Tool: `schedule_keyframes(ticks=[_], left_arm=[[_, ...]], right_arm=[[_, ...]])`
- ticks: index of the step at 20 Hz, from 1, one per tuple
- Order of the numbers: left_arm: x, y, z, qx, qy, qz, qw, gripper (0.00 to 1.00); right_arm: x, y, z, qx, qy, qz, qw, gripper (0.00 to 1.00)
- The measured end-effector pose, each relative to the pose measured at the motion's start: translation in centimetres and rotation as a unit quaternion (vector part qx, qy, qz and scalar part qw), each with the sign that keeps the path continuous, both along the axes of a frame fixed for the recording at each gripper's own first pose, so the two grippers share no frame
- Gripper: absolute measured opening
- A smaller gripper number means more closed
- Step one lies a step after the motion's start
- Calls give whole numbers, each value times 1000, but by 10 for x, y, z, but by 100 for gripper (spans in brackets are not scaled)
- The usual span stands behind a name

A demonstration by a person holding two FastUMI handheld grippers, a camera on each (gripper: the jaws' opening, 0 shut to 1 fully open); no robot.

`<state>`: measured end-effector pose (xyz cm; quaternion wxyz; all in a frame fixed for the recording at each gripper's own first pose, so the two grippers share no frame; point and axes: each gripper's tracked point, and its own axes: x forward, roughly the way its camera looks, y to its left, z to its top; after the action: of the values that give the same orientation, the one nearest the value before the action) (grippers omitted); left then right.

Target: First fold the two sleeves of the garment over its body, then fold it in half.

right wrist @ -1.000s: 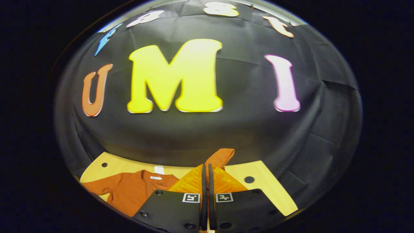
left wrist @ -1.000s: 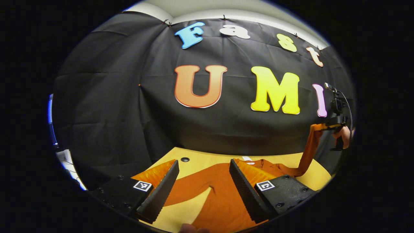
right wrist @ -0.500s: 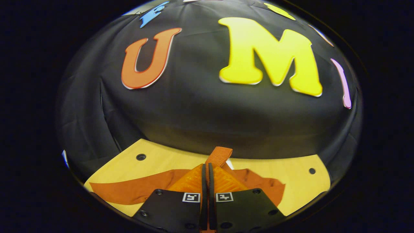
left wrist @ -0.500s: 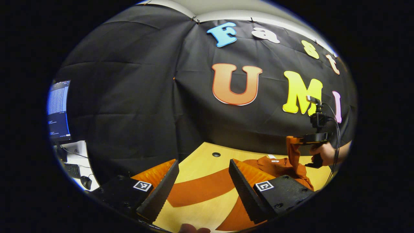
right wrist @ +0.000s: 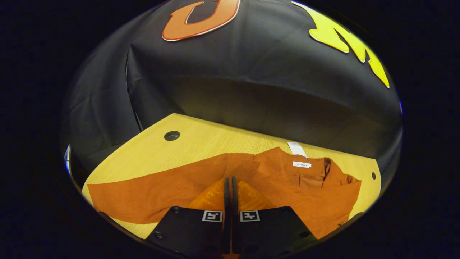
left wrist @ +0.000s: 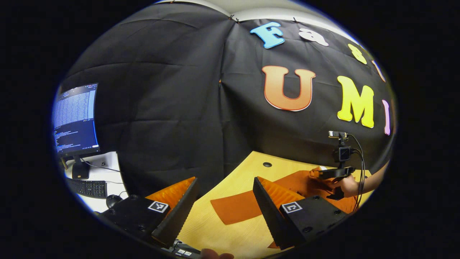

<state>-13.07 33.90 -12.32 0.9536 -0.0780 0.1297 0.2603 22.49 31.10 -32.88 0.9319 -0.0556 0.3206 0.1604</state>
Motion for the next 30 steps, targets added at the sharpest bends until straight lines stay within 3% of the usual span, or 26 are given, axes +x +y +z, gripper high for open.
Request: schedule_keyframes(ticks=[3, 4, 6, 8, 9, 14, 18, 24, 27, 28, 29, 30], left_arm=[[6, 2, -5, -8, 4, 5, 1000, 98], [10, 1, -5, -10, 4, 5, 1000, 98], [15, 0, -7, -10, 2, 4, 1000, 98], [24, 0, -10, -11, 1, 4, 1000, 98], [29, 1, -15, -14, 2, 4, 1000, 98], [47, 14, -74, -39, 39, 10, 998, 98], [61, 10, -148, -74, 94, 1, 993, 99], [76, 16, -210, -85, 155, 20, 984, 99], [69, 20, -235, -97, 186, 45, 977, 99], [74, 23, -229, -79, 175, 46, 980, 99], [69, 19, -232, -87, 181, 53, 978, 98], [73, 20, -230, -86, 172, 59, 980, 87]], right_arm=[[-2, 12, -6, 15, 9, 8, 1000, 14], [-6, 15, -5, 21, 12, 9, 1000, 10], [-13, 27, -1, 47, 20, 21, 998, 25], [-17, 30, 10, 53, 16, 31, 998, 64], [-19, 31, 18, 60, 13, 35, 998, 72], [-55, 19, 83, 92, -7, 60, 994, 72], [-99, -31, 148, 98, -53, 80, 991, 72], [-142, -147, 189, 94, -77, 10, 992, 71], [-159, -194, 185, 78, -80, -23, 993, 71], [-163, -208, 179, 72, -74, -36, 994, 71], [-169, -218, 178, 72, -71, -49, 994, 71], [-170, -226, 177, 75, -71, -61, 993, 71]])
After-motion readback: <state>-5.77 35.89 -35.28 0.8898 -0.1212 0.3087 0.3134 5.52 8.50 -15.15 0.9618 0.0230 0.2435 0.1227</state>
